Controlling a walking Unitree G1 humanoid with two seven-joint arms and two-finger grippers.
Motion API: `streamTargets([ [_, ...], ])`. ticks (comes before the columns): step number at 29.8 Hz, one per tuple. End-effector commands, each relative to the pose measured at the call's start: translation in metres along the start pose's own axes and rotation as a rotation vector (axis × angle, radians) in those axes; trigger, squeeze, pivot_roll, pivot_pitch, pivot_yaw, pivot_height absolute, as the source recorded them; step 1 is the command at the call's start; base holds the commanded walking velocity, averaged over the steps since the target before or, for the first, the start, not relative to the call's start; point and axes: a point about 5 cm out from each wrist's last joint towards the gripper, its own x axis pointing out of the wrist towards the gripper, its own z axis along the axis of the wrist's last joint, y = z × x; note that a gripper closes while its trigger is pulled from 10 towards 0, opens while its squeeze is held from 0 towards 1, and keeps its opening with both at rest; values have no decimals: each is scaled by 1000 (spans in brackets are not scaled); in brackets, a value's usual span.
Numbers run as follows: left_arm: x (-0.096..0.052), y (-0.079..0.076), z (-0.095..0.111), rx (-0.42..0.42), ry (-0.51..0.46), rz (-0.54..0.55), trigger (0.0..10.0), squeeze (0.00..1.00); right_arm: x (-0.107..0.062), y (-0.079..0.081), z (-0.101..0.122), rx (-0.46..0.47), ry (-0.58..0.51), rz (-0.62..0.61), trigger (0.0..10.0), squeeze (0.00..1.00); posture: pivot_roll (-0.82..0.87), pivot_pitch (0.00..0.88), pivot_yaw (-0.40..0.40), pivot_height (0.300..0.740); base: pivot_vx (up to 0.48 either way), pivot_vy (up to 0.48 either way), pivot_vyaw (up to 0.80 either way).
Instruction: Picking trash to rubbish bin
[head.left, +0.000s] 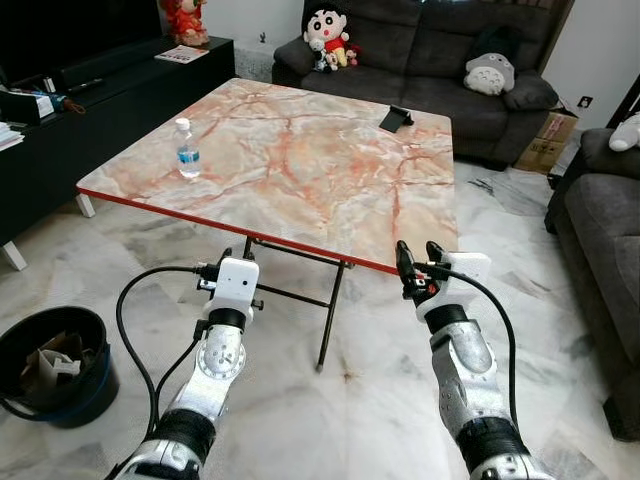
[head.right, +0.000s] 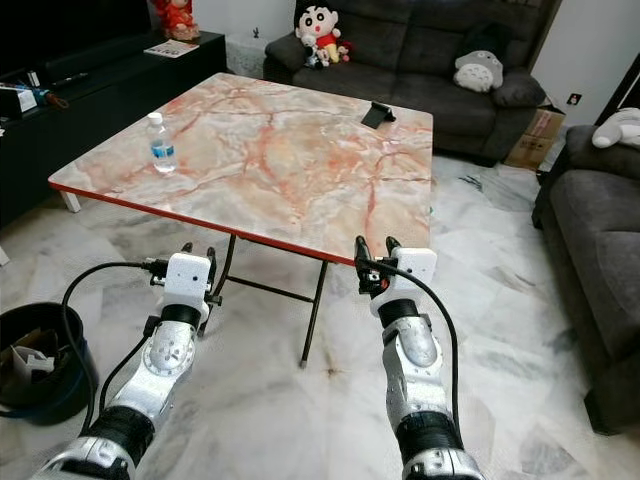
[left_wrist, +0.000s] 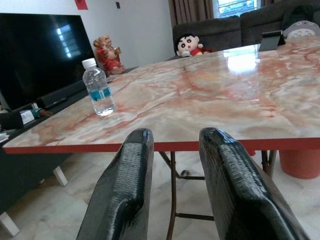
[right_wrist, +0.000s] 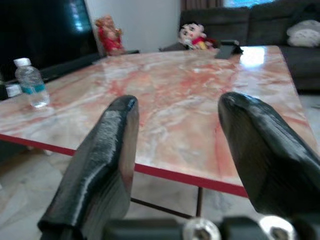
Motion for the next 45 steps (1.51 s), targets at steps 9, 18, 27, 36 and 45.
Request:
streamTargets([
  [9, 5, 4, 1, -7, 18, 4, 10000, 0, 4, -2, 2, 21, 23, -20, 10000, 0, 104, 0, -122, 740, 0, 480, -86],
  [18, 5, 7, 3, 4, 1, 10, 10000, 0, 4, -4, 5, 6, 12, -29, 10000, 0, 98, 0, -121, 740, 0, 307, -408],
  [27, 11, 5, 13, -24, -25, -10, 10000, 0, 6, -4, 9, 8, -2, -28, 10000, 0, 95, 0, -118, 740, 0, 0, 0],
  [36, 17, 4, 17, -55, -13, -26, 10000, 0, 7, -3, 9, 24, 9, -29, 10000, 0, 96, 0, -115, 740, 0, 107, -89],
  [45, 15, 3, 16, -47, -8, -43, 10000, 0, 6, -3, 8, 14, 6, -38, 10000, 0, 97, 0, -110, 740, 0, 353, -267],
])
